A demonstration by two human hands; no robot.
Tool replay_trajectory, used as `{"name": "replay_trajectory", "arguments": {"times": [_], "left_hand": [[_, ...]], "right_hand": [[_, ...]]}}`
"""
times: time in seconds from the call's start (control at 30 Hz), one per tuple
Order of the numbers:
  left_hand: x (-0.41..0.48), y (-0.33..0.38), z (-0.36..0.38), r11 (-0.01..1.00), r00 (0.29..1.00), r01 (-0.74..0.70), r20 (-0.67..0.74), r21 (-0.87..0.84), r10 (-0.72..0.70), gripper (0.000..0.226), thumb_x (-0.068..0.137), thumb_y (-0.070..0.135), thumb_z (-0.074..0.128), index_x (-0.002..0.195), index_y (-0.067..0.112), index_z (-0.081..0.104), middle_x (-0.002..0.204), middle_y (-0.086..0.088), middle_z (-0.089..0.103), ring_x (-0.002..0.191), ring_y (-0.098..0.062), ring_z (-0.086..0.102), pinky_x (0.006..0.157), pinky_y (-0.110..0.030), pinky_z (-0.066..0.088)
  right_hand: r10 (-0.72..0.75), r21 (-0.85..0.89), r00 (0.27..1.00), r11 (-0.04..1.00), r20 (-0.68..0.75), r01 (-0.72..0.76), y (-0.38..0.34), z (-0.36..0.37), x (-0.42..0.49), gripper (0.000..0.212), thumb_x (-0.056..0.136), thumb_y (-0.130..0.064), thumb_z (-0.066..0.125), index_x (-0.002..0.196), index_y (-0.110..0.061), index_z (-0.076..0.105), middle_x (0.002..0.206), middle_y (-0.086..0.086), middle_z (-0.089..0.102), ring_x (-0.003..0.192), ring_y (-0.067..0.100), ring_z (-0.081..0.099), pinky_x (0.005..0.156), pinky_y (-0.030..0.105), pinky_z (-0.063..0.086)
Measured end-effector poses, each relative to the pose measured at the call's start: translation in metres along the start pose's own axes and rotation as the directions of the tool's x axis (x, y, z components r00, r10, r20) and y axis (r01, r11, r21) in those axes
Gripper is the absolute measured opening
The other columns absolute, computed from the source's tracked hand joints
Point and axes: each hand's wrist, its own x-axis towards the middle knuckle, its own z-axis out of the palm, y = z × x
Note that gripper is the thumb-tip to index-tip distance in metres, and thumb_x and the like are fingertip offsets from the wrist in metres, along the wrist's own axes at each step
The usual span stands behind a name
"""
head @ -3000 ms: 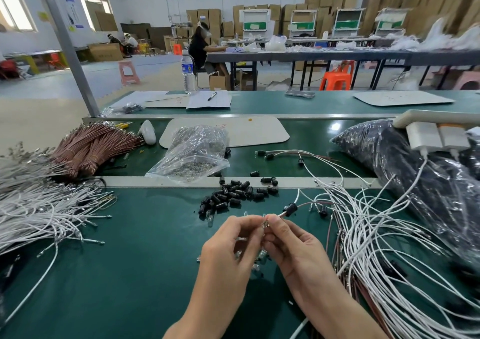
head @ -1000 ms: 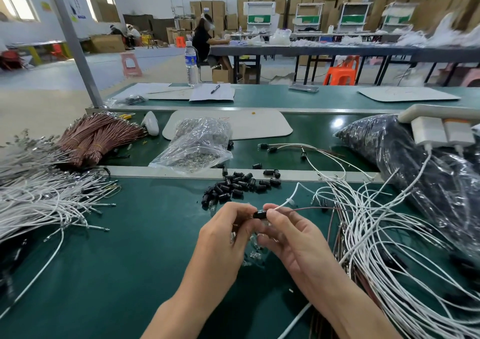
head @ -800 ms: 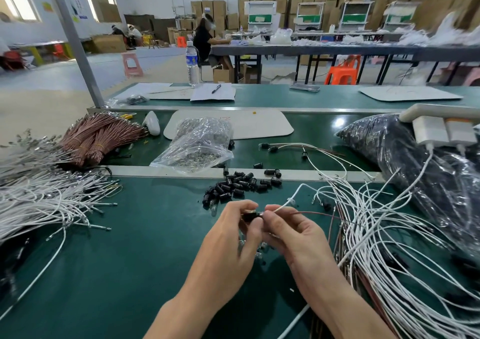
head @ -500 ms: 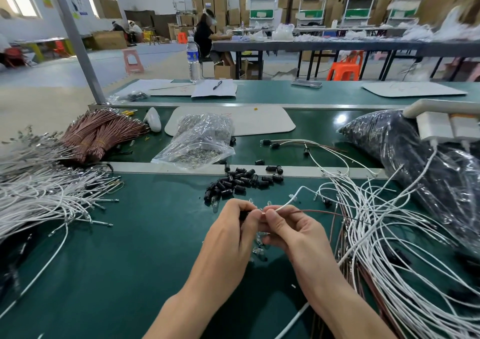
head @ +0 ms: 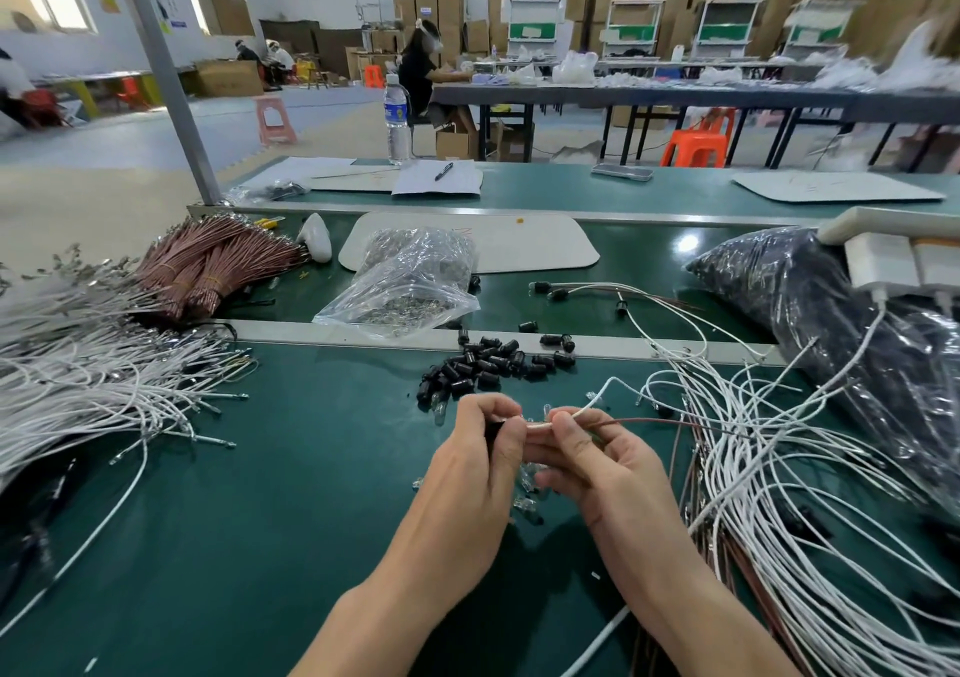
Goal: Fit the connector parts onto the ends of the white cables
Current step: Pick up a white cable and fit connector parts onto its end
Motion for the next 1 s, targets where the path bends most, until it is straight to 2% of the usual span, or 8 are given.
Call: {"name": "replay_trajectory", "arguments": {"times": [0.1, 0.23, 0.33, 0.5, 0.67, 0.73, 0.83, 1.0], "left_hand": [[0.002, 0.001, -0.004, 0.998, 0.999, -0.021, -0.035, -0.065, 0.019, 0.025, 0.098, 0.054, 0.049, 0.122, 0.05, 0.042, 0.1, 0.021, 0.059, 0.088, -0.006, 0.061, 0.072, -0.01, 0.045], [0.003, 0.001, -0.006, 0.995, 0.999, -0.027, -0.037, -0.091, 0.024, 0.038, 0.093, 0.048, 0.063, 0.126, 0.047, 0.045, 0.102, 0.017, 0.062, 0.092, -0.01, 0.061, 0.079, -0.011, 0.045], [0.003, 0.002, -0.006, 0.997, 0.998, -0.037, -0.051, -0.067, 0.034, 0.033, 0.094, 0.041, 0.065, 0.123, 0.046, 0.05, 0.101, 0.018, 0.063, 0.091, -0.01, 0.062, 0.078, -0.01, 0.045], [0.003, 0.004, -0.008, 0.995, 0.992, -0.093, -0.091, -0.022, 0.09, 0.009, 0.097, 0.035, 0.062, 0.106, 0.037, 0.062, 0.092, 0.016, 0.068, 0.085, -0.011, 0.064, 0.073, -0.01, 0.045], [0.008, 0.001, -0.02, 0.994, 0.978, -0.032, -0.208, -0.107, 0.009, 0.012, 0.094, 0.039, 0.056, 0.104, 0.045, 0.061, 0.088, 0.012, 0.069, 0.082, -0.011, 0.066, 0.071, -0.015, 0.05], [0.011, -0.001, -0.028, 0.983, 0.955, -0.012, -0.294, -0.183, -0.044, 0.012, 0.094, 0.037, 0.056, 0.103, 0.042, 0.062, 0.087, 0.009, 0.069, 0.078, -0.009, 0.066, 0.07, -0.016, 0.052], [0.014, -0.003, -0.041, 0.953, 0.9, -0.024, -0.422, -0.303, -0.111, 0.013, 0.095, 0.031, 0.055, 0.104, 0.028, 0.063, 0.081, 0.006, 0.068, 0.07, -0.006, 0.063, 0.068, -0.013, 0.051], [0.012, -0.004, -0.06, 0.927, 0.801, -0.036, -0.565, -0.372, -0.196, 0.017, 0.094, 0.032, 0.052, 0.105, 0.024, 0.062, 0.074, 0.01, 0.065, 0.066, -0.006, 0.06, 0.064, -0.018, 0.054]], "right_hand": [[-0.004, 0.075, 0.997, 0.997, -0.076, 0.009, -0.007, -0.003, 0.003, 0.028, 0.081, -0.025, 0.069, 0.099, -0.003, 0.067, 0.096, 0.021, 0.076, 0.083, 0.025, 0.076, 0.059, 0.022, 0.057], [0.005, 0.116, 0.993, 0.993, -0.115, 0.009, -0.012, -0.006, 0.005, 0.027, 0.08, -0.023, 0.07, 0.097, -0.003, 0.069, 0.093, 0.02, 0.076, 0.078, 0.023, 0.076, 0.059, 0.022, 0.058], [0.013, 0.104, 0.995, 0.995, -0.095, -0.003, -0.011, -0.006, 0.004, 0.026, 0.081, -0.024, 0.07, 0.097, -0.004, 0.068, 0.094, 0.02, 0.076, 0.08, 0.023, 0.076, 0.059, 0.021, 0.058], [0.022, 0.098, 0.998, 0.995, -0.063, -0.016, -0.011, -0.004, 0.002, 0.026, 0.075, -0.026, 0.074, 0.093, -0.008, 0.07, 0.094, 0.02, 0.076, 0.076, 0.022, 0.075, 0.056, 0.023, 0.058], [0.033, 0.201, 0.995, 0.98, -0.089, -0.014, -0.017, -0.008, 0.004, 0.032, 0.076, -0.02, 0.072, 0.098, 0.002, 0.068, 0.085, 0.015, 0.075, 0.065, 0.016, 0.072, 0.053, 0.021, 0.057], [0.04, 0.2, 0.996, 0.98, -0.081, -0.024, -0.019, -0.009, 0.003, 0.031, 0.077, -0.02, 0.072, 0.098, 0.003, 0.069, 0.087, 0.016, 0.075, 0.067, 0.016, 0.072, 0.055, 0.022, 0.058], [0.042, 0.178, 0.996, 0.984, -0.082, -0.026, -0.022, -0.008, -0.001, 0.016, 0.078, -0.021, 0.072, 0.086, -0.008, 0.077, 0.092, 0.017, 0.075, 0.069, 0.02, 0.072, 0.055, 0.026, 0.059], [-0.007, 0.226, 0.997, 0.974, -0.077, 0.025, -0.033, -0.01, -0.006, 0.008, 0.077, -0.017, 0.072, 0.078, -0.016, 0.08, 0.094, 0.019, 0.075, 0.065, 0.021, 0.071, 0.052, 0.028, 0.059]]}}
